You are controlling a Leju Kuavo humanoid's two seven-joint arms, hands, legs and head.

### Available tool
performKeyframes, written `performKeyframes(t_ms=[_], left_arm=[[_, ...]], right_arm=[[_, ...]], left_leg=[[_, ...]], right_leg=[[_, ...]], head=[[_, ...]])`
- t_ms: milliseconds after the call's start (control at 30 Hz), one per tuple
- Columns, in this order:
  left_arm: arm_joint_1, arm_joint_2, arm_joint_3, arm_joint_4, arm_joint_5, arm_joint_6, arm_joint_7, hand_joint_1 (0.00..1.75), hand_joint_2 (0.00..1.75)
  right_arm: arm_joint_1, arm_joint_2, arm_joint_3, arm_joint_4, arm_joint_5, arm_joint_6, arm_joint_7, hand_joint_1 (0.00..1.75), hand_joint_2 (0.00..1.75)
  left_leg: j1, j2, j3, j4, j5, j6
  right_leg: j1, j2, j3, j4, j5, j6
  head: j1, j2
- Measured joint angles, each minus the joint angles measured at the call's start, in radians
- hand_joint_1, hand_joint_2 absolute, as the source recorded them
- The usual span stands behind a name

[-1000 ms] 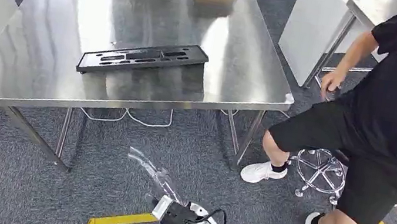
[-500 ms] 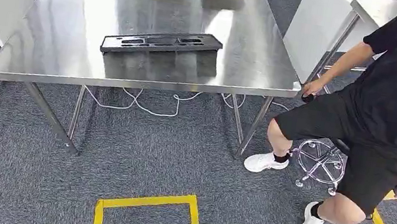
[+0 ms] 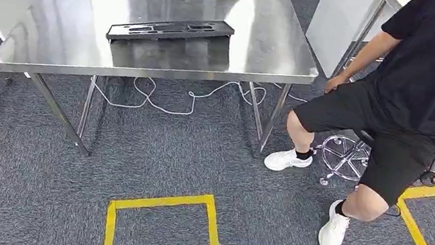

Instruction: Take the parts from the cabinet and place them on the table.

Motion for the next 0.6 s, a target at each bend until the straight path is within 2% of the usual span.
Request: performKeyframes(t_ms=[33,67,100,133,167,200,233,267,300,333,400,433,467,500,533,567,600], left_arm=[[0.001,0.000,-0.002,0.000,-0.004,-0.003,0.001,0.00,0.00],[0.000,0.001,-0.004,0.000,-0.008,-0.006,0.002,0.00,0.00],[0.000,0.001,-0.006,0.000,-0.008,-0.005,0.002,0.00,0.00],[0.000,0.002,-0.008,0.000,-0.008,-0.003,0.002,0.00,0.00],[0.000,0.002,-0.010,0.000,-0.008,-0.001,0.002,0.00,0.00],[0.000,0.002,-0.011,0.000,-0.007,0.001,0.002,0.00,0.00],[0.000,0.002,-0.013,0.000,-0.007,0.002,0.001,0.00,0.00],[-0.002,0.000,-0.014,0.000,-0.007,0.002,0.001,0.00,0.00],[-0.003,0.000,-0.015,0.000,-0.007,0.002,0.000,0.00,0.00],[-0.003,0.000,-0.015,0.000,-0.007,0.002,0.000,0.00,0.00],[-0.003,-0.002,-0.016,0.000,-0.008,0.002,-0.002,0.00,0.00],[-0.004,-0.004,-0.017,0.000,-0.008,0.002,-0.003,0.00,0.00],[-0.005,-0.005,-0.017,0.000,-0.008,0.002,-0.005,0.00,0.00],[-0.005,-0.005,-0.018,0.000,-0.010,0.001,-0.005,0.00,0.00],[-0.004,-0.003,-0.018,0.000,-0.011,-0.003,-0.005,0.00,0.00],[-0.004,-0.002,-0.018,0.000,-0.017,-0.008,-0.005,0.00,0.00],[-0.004,-0.001,-0.018,0.000,-0.019,-0.009,-0.005,0.00,0.00]], right_arm=[[0.000,0.007,-0.006,0.001,-0.005,-0.002,0.007,0.00,0.00],[0.000,0.011,-0.013,0.002,-0.012,-0.003,0.009,0.00,0.00],[0.000,0.015,-0.023,0.002,-0.019,-0.003,0.008,0.00,0.00],[0.001,0.018,-0.028,0.002,-0.021,-0.003,0.003,0.00,0.00],[0.001,0.018,-0.033,0.002,-0.022,-0.003,-0.004,0.00,0.00],[0.002,0.020,-0.038,0.002,-0.021,-0.002,-0.011,0.00,0.00],[0.002,0.021,-0.041,0.002,-0.018,-0.001,-0.018,0.00,0.00],[0.001,0.021,-0.042,0.002,-0.016,0.000,-0.021,0.00,0.00],[-0.001,0.022,-0.044,0.002,-0.015,0.000,-0.023,0.00,0.00],[-0.002,0.022,-0.044,0.003,-0.013,0.000,-0.024,0.00,0.00],[-0.004,0.022,-0.044,0.003,-0.006,0.001,-0.024,0.00,0.00],[-0.002,0.022,-0.044,0.005,-0.005,0.001,-0.024,0.00,0.00],[-0.003,0.021,-0.044,0.006,-0.002,0.001,-0.024,0.00,0.00],[-0.002,0.021,-0.044,0.007,-0.002,0.001,-0.023,0.00,0.00],[-0.002,0.021,-0.044,0.007,-0.002,0.001,-0.022,0.00,0.00],[-0.002,0.021,-0.044,0.008,-0.001,0.000,-0.021,0.00,0.00],[-0.002,0.021,-0.044,0.008,-0.001,0.000,-0.021,0.00,0.00]], left_leg=[[0.000,-0.005,-0.017,0.077,-0.065,-0.004],[0.001,-0.006,-0.030,0.150,-0.105,-0.009],[0.003,-0.006,-0.036,0.210,-0.112,-0.014],[0.005,-0.005,-0.026,0.232,-0.089,-0.016],[0.009,-0.005,0.001,0.216,-0.051,-0.019],[0.012,-0.005,0.058,0.151,-0.013,-0.020],[0.016,-0.004,0.123,0.067,-0.001,-0.021],[0.018,-0.007,0.180,-0.020,-0.028,-0.021],[0.010,-0.012,0.206,-0.062,-0.040,-0.016],[0.008,-0.013,0.201,-0.063,-0.044,-0.010],[0.003,-0.011,0.193,-0.071,-0.045,-0.006],[0.012,-0.009,0.188,-0.086,-0.035,0.011],[0.007,-0.006,0.178,-0.088,-0.024,0.025],[0.007,-0.005,0.166,-0.088,-0.014,0.040],[0.004,-0.004,0.153,-0.088,-0.003,0.044],[0.002,-0.003,0.137,-0.087,0.010,0.047],[0.000,-0.002,0.122,-0.086,0.021,0.046]], right_leg=[[0.001,-0.001,-0.012,0.000,0.011,-0.002],[0.003,-0.001,-0.024,0.002,0.021,-0.002],[0.003,-0.003,-0.031,0.003,0.033,0.000],[0.003,-0.003,-0.047,0.007,0.041,0.004],[0.001,-0.003,-0.062,0.013,0.050,0.007],[-0.001,-0.003,-0.079,0.023,0.055,0.014],[-0.003,-0.003,-0.090,0.033,0.057,0.018],[0.000,-0.003,-0.102,0.045,0.058,0.021],[0.006,-0.004,-0.112,0.058,0.062,0.026],[0.006,-0.006,-0.115,0.057,0.069,0.037],[0.006,-0.005,-0.125,0.057,0.084,0.058],[0.015,-0.005,-0.133,0.064,0.081,0.065],[0.008,-0.002,-0.148,0.086,0.047,0.061],[0.007,0.002,-0.165,0.133,-0.003,0.051],[0.004,0.002,-0.182,0.201,-0.053,0.045],[0.001,0.003,-0.201,0.284,-0.097,0.042],[0.000,0.003,-0.211,0.342,-0.114,0.048]], head=[[0.000,0.000],[-0.001,0.000],[-0.001,0.000],[-0.001,0.000],[-0.002,0.000],[-0.002,0.000],[-0.002,0.000],[-0.002,0.000],[-0.003,0.000],[0.001,0.000],[0.000,0.000],[0.002,0.000],[0.002,0.000],[0.005,0.000],[0.007,0.000],[0.007,0.000],[0.008,0.000]])
